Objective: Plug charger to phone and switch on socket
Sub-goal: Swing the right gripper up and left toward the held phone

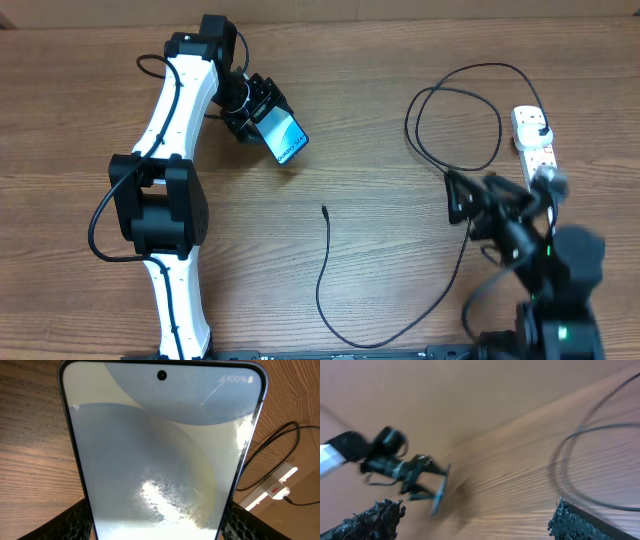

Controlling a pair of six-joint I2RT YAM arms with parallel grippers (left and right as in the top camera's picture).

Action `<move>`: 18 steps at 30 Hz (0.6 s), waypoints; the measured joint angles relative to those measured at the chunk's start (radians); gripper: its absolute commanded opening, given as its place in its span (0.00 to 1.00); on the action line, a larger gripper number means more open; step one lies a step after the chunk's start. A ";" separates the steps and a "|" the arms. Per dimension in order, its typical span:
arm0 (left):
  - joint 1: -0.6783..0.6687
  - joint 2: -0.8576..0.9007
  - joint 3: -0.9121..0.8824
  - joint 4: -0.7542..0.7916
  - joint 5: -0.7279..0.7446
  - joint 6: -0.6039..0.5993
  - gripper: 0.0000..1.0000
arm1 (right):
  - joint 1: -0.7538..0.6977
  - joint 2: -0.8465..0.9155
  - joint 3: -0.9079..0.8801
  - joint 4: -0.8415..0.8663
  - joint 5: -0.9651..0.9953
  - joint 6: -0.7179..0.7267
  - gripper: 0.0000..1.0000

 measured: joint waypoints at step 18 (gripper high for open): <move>0.000 0.000 0.000 -0.039 0.001 -0.173 0.04 | 0.001 0.761 0.103 0.724 -0.673 0.479 0.97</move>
